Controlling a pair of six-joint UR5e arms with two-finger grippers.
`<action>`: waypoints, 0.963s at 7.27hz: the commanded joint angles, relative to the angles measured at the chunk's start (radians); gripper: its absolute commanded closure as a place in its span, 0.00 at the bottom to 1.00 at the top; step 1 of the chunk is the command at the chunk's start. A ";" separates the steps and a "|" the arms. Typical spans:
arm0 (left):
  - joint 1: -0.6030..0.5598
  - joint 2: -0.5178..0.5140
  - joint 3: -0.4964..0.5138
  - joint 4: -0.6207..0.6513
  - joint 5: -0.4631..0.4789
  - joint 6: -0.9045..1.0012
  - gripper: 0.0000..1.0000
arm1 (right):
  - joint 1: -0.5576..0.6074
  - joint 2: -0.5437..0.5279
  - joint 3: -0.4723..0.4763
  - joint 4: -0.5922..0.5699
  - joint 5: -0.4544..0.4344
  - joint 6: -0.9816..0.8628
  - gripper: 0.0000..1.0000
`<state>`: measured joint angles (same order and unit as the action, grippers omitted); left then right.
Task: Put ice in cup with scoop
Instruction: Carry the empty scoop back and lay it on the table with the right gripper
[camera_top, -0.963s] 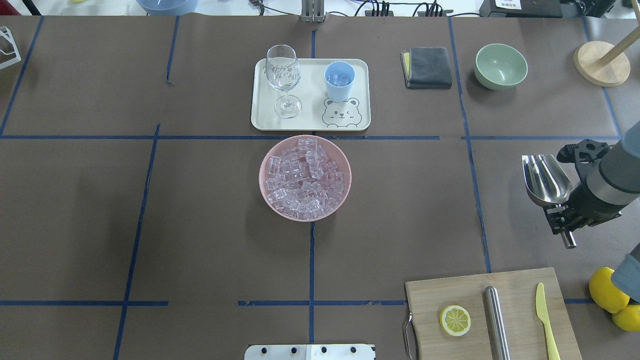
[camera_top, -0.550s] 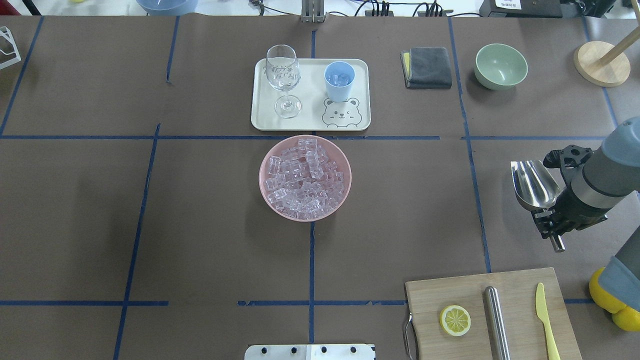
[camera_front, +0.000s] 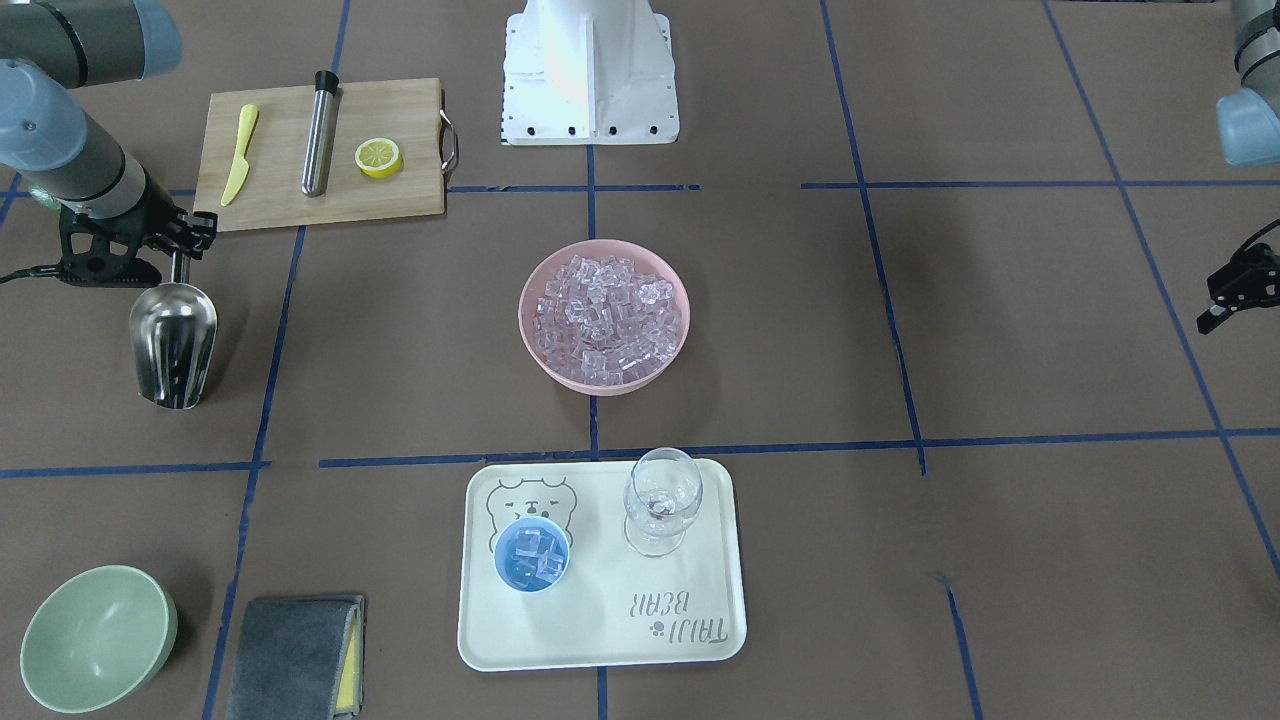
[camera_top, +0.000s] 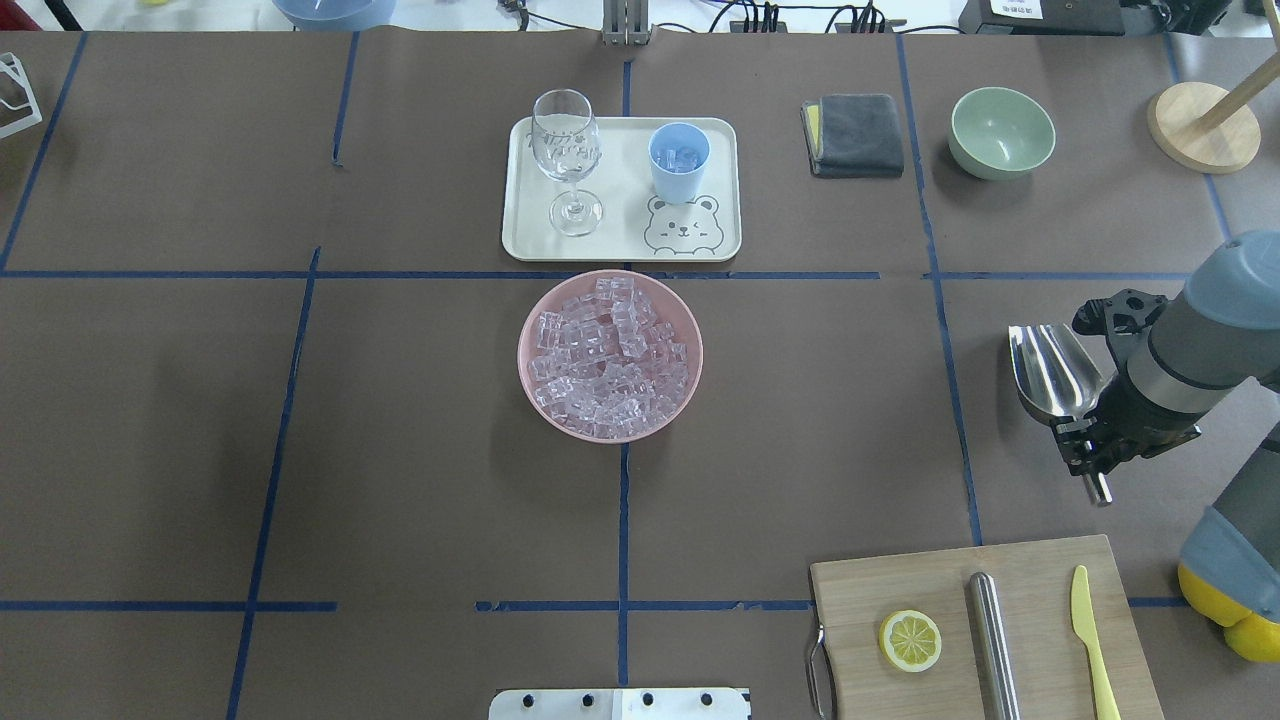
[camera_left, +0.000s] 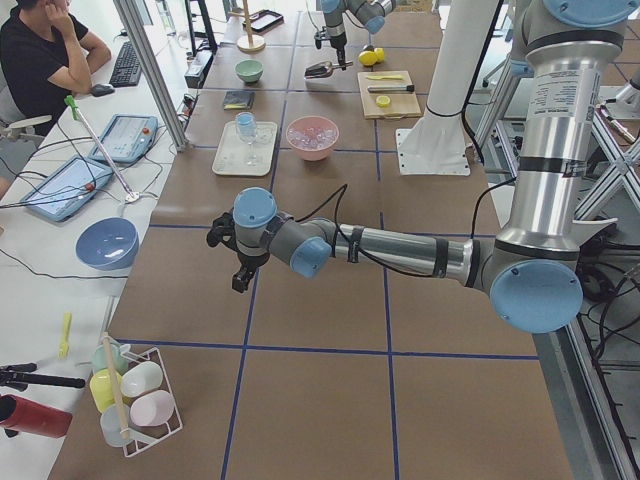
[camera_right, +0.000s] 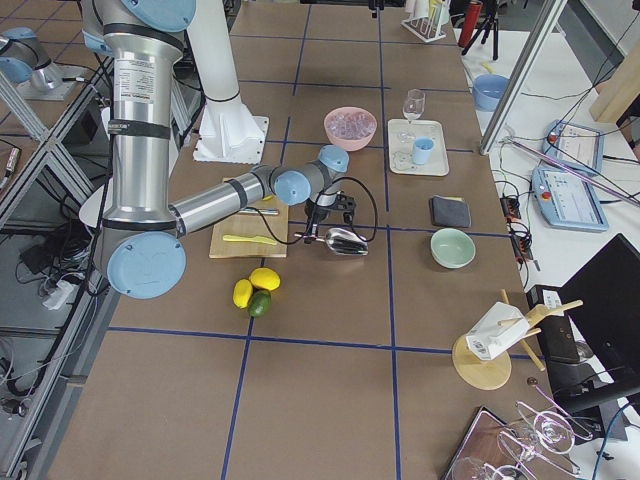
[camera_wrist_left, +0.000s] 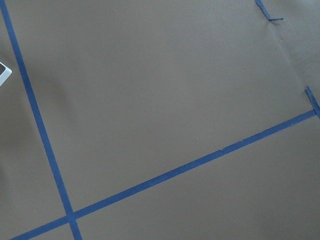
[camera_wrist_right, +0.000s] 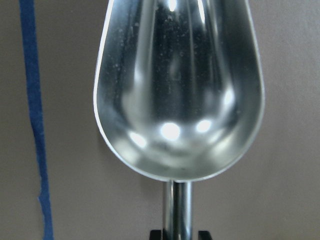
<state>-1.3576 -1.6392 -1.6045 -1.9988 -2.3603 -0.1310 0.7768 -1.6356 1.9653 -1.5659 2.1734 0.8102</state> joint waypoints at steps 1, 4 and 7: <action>0.000 0.002 -0.012 0.000 -0.001 -0.039 0.00 | 0.001 0.000 0.003 0.001 -0.001 0.001 0.00; 0.000 0.005 -0.011 0.002 0.007 -0.038 0.00 | 0.097 0.005 0.058 0.003 0.003 -0.028 0.00; -0.003 0.050 -0.015 0.002 0.012 -0.015 0.00 | 0.353 0.002 0.020 -0.003 0.079 -0.381 0.00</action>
<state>-1.3604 -1.6212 -1.6162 -1.9966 -2.3503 -0.1589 1.0081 -1.6321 2.0134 -1.5668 2.2016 0.5729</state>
